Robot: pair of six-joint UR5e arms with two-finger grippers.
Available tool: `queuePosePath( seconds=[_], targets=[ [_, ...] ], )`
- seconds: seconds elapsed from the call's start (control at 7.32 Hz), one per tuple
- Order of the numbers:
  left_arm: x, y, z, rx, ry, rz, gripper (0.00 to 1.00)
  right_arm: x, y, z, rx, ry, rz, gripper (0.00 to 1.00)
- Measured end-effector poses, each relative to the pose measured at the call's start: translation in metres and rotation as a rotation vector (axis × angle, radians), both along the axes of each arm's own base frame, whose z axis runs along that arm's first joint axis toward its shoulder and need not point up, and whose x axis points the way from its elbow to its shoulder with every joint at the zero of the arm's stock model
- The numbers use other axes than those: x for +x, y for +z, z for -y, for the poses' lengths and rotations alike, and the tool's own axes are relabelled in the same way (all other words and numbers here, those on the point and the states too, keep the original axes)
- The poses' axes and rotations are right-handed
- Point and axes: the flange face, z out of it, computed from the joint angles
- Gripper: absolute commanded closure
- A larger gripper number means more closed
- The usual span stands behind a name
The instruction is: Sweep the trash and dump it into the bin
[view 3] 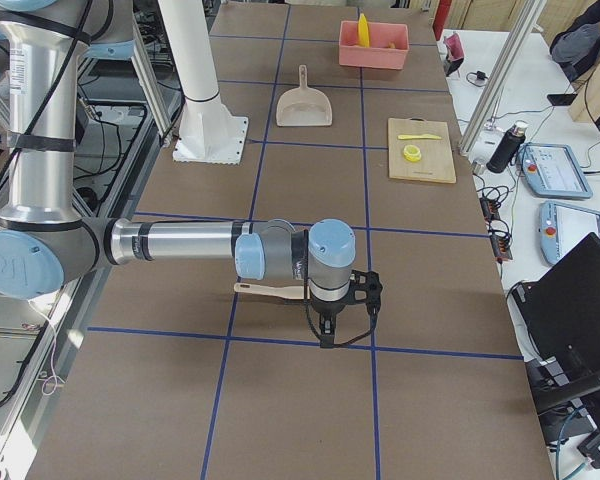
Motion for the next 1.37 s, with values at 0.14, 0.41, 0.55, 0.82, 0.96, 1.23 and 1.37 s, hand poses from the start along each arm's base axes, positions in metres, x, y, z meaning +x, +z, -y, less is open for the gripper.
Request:
queuePosePath(
  seconds=[0.14, 0.41, 0.55, 0.82, 0.96, 1.23, 1.37],
  targets=[
    [0.001, 0.001, 0.000, -0.002, 0.003, 0.001, 0.01, 0.000, -0.001, 0.001, 0.003, 0.000, 0.001, 0.00],
    [0.002, 0.001, -0.001, -0.004, 0.004, 0.003, 0.02, -0.001, -0.003, 0.001, 0.003, 0.000, 0.008, 0.00],
    [0.003, 0.002, -0.002, -0.007, 0.004, 0.003, 0.02, -0.001, -0.003, 0.000, 0.004, 0.001, 0.009, 0.00],
    [0.003, 0.008, -0.007, -0.017, 0.004, 0.001, 0.02, 0.000, -0.004, -0.001, 0.008, -0.003, 0.007, 0.00],
    [0.003, 0.009, -0.008, -0.021, 0.004, 0.001, 0.02, 0.000, -0.003, -0.002, 0.009, -0.005, 0.007, 0.00],
    [0.003, 0.011, -0.009, -0.023, 0.004, 0.001, 0.02, 0.000, -0.004, -0.002, 0.010, -0.006, 0.008, 0.00],
    [0.003, 0.011, -0.009, -0.024, 0.004, 0.001, 0.02, 0.000, -0.004, -0.002, 0.011, -0.007, 0.007, 0.00]
  ],
)
